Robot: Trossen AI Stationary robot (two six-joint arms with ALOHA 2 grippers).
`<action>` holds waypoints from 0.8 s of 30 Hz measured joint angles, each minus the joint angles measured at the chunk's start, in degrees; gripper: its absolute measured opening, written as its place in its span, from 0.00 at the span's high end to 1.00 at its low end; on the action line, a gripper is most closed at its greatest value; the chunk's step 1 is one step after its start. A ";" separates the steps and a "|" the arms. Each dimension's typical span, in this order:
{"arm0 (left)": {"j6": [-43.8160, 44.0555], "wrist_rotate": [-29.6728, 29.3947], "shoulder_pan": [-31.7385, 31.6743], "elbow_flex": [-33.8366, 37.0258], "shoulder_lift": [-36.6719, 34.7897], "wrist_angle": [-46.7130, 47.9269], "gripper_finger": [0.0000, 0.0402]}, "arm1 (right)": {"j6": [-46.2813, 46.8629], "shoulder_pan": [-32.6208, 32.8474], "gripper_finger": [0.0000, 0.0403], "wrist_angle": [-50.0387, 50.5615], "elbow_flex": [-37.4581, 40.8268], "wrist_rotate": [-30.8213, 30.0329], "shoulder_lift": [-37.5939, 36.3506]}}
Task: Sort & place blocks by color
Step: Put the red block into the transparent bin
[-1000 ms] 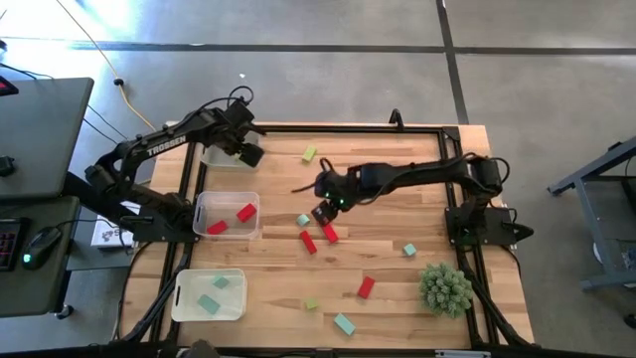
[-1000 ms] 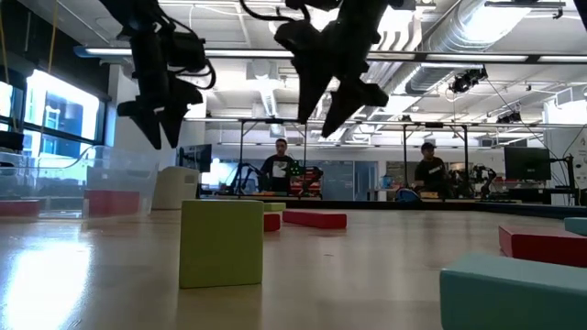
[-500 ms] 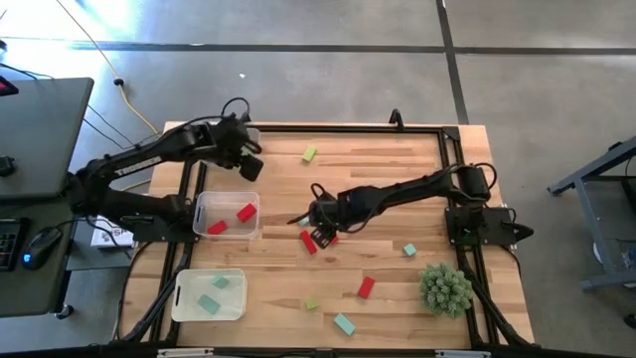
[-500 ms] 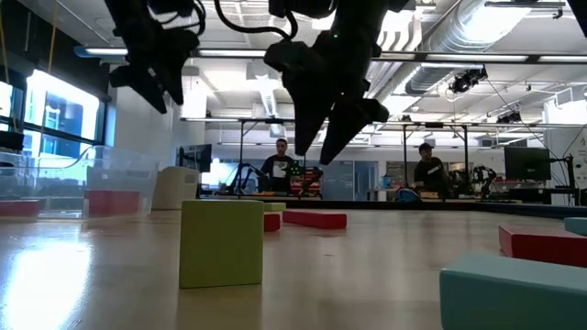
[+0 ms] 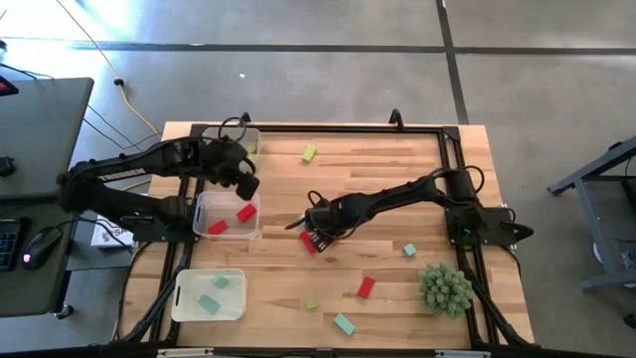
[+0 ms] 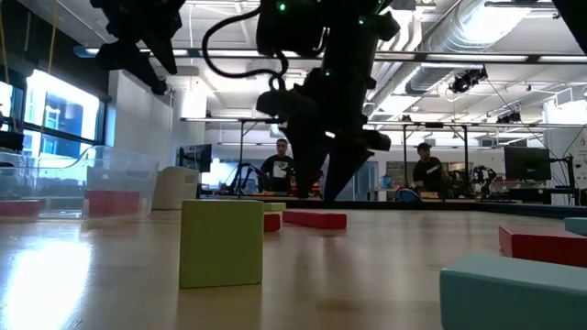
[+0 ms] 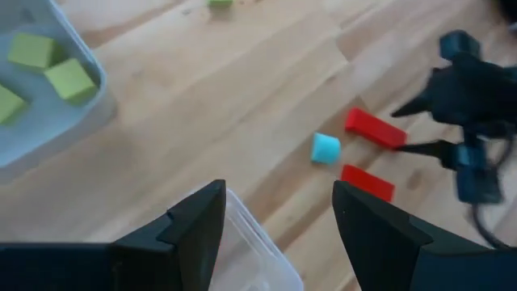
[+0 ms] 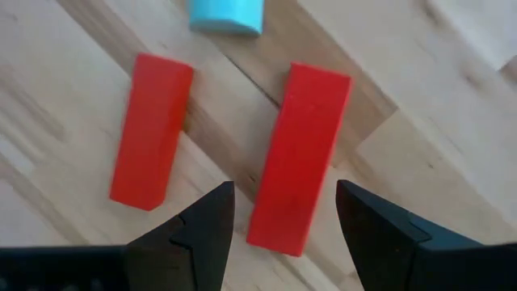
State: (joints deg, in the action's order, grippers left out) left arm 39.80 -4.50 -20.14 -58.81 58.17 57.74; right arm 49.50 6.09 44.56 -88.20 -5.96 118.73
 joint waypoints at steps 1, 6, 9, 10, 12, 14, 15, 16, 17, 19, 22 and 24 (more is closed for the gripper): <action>0.57 -0.06 0.85 0.00 -0.10 0.00 0.46 | 0.02 0.08 0.49 0.02 0.00 0.06 0.43; 1.62 -0.12 4.24 0.00 -0.10 -0.07 0.46 | 2.05 0.74 0.49 0.08 0.00 0.20 2.21; 1.63 -0.42 5.32 0.00 -0.10 -0.08 0.46 | 2.14 0.95 0.49 0.12 0.00 0.53 3.42; 1.63 -0.48 5.42 0.00 -0.10 -0.09 0.46 | 2.12 1.09 0.49 0.20 0.00 0.53 3.71; 1.81 -0.61 5.76 0.00 -0.10 -0.07 0.46 | 2.22 1.21 0.49 0.14 -0.17 0.74 4.17; 2.04 -0.65 5.99 0.00 -0.08 -0.09 0.46 | 3.25 1.36 0.50 0.26 -0.34 1.29 4.60; 2.05 -0.67 6.10 0.00 -0.08 -0.08 0.46 | 3.57 1.43 0.51 0.28 -0.33 1.43 4.61; 2.05 -0.66 6.22 0.00 -0.08 -0.08 0.46 | 3.90 1.57 0.53 0.33 -0.32 1.37 4.65; 2.05 -0.65 6.32 0.00 -0.08 -0.09 0.46 | 4.11 1.70 0.55 0.40 -0.28 0.98 4.67; 2.05 -0.65 6.34 0.00 -0.08 -0.09 0.46 | 4.26 1.86 0.62 0.51 -0.24 0.54 4.69; 2.05 -0.67 6.34 0.00 -0.08 -0.09 0.46 | 4.21 1.86 0.75 0.47 -0.24 0.98 4.69; 2.05 -0.65 6.34 0.00 -0.08 -0.09 0.46 | 4.01 1.86 0.77 0.40 -0.22 1.24 4.73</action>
State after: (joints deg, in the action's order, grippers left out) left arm 41.85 -5.15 -13.80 -58.81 58.08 57.65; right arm 53.51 7.94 44.96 -88.42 -4.71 123.46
